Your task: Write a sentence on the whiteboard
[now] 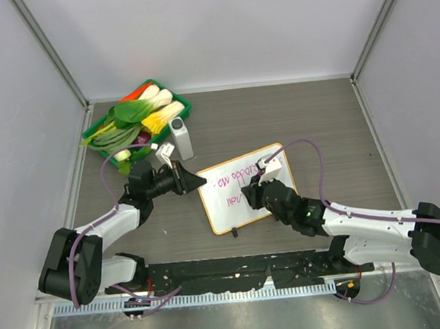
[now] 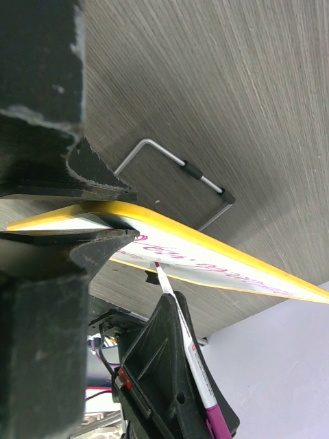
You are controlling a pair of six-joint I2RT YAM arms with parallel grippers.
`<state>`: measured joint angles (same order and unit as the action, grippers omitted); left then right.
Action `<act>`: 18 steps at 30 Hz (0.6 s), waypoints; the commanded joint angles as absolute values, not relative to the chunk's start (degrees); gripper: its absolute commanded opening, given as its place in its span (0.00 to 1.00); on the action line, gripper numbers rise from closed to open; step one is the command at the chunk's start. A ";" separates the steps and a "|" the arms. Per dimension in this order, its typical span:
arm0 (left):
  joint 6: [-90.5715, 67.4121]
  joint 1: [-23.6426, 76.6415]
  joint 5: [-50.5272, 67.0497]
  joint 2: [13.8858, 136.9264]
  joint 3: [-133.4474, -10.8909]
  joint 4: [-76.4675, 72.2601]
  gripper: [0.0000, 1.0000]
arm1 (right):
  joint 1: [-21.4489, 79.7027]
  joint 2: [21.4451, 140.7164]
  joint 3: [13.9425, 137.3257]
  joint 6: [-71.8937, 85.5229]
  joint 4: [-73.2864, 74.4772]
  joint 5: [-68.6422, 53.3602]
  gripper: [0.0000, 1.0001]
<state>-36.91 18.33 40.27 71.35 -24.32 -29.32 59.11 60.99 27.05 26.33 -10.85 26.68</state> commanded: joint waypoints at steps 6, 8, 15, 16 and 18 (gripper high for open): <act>-32.26 18.81 37.53 71.45 -24.43 -27.69 0.00 | 58.80 59.59 22.94 29.53 -7.03 26.01 0.01; -32.26 18.81 37.53 71.37 -24.26 -27.77 0.00 | 58.71 59.15 22.50 29.62 -6.94 26.19 0.01; -32.34 18.81 37.44 71.28 -24.26 -27.69 0.00 | 58.80 59.24 23.81 28.48 -7.12 28.82 0.01; -32.43 18.81 37.44 71.28 -24.26 -27.69 0.00 | 58.80 59.33 24.08 28.13 -7.12 29.00 0.01; -32.34 18.90 37.44 71.37 -24.26 -27.69 0.00 | 58.80 59.33 24.70 27.86 -7.73 29.88 0.01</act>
